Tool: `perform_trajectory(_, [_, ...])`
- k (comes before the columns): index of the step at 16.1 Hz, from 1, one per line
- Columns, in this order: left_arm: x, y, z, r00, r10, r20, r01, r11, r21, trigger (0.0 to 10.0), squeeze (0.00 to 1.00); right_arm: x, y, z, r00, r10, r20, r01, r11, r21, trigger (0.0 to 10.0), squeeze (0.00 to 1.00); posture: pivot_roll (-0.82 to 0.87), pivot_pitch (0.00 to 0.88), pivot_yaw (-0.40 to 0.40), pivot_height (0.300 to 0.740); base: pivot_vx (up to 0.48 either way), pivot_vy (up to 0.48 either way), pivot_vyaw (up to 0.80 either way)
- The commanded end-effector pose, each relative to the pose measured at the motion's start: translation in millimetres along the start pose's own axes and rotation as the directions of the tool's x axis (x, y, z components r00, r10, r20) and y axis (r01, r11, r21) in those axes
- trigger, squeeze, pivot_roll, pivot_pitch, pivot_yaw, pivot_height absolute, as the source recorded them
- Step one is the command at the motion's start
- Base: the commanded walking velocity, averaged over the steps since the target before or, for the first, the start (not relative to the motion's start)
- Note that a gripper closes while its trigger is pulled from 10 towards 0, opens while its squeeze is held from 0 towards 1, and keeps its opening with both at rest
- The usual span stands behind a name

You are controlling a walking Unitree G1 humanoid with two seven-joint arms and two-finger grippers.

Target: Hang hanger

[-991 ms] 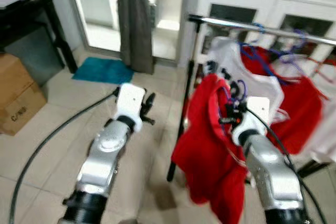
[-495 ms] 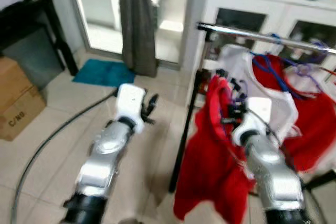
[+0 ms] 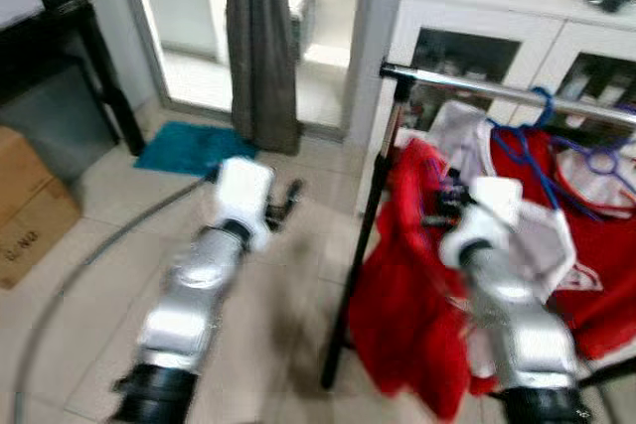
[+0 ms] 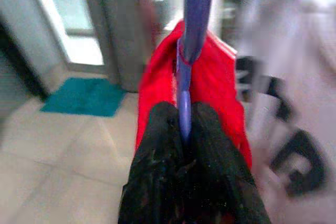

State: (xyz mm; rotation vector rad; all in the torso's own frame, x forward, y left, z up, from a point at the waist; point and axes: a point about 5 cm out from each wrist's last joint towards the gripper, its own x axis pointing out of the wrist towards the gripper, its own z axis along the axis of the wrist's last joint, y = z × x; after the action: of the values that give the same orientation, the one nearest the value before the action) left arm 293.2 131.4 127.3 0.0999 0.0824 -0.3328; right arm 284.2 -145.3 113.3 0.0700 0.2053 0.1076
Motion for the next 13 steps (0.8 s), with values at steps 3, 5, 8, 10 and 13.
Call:
perform_trajectory(3, [4.4,-11.2,6.3,0.999,-0.047,0.019,0.046,0.999,0.028,10.0,1.0,-1.1,-11.6,17.5,0.997,-0.029,0.069,0.03,0.999,-0.019,10.0,0.0,0.0,0.025,-0.043,0.74,0.435,0.0,0.0])
perform_trajectory(5, [4.2,-16.9,7.6,0.995,-0.1,0.022,0.098,0.992,0.082,10.0,0.79,0.2,-13.6,21.9,0.997,-0.034,0.072,0.037,0.999,-0.041,10.0,0.0,0.0,0.027,-0.049,0.74,0.0,0.0,0.0])
perform_trajectory(8, [1.1,-27.3,12.0,0.977,-0.207,0.052,0.198,0.971,0.137,10.0,0.63,3.3,-16.7,31.1,0.994,-0.05,0.096,0.054,0.998,-0.043,10.0,0.0,0.0,0.028,-0.053,0.74,0.0,0.0,0.0])
perform_trajectory(10, [-0.1,-33.5,14.6,0.959,-0.279,0.051,0.266,0.947,0.18,10.0,0.57,5.7,-21.6,40.2,0.988,-0.082,0.134,0.088,0.995,-0.04,10.0,0.0,0.0,0.024,-0.06,0.74,0.0,0.0,0.0])
perform_trajectory(13, [-3.2,-42.6,23.2,0.914,-0.4,0.073,0.382,0.905,0.189,10.0,0.57,8.7,-26.3,50.0,0.982,-0.098,0.16,0.104,0.994,-0.031,10.0,0.0,0.0,0.023,-0.066,0.74,0.0,0.0,0.0])
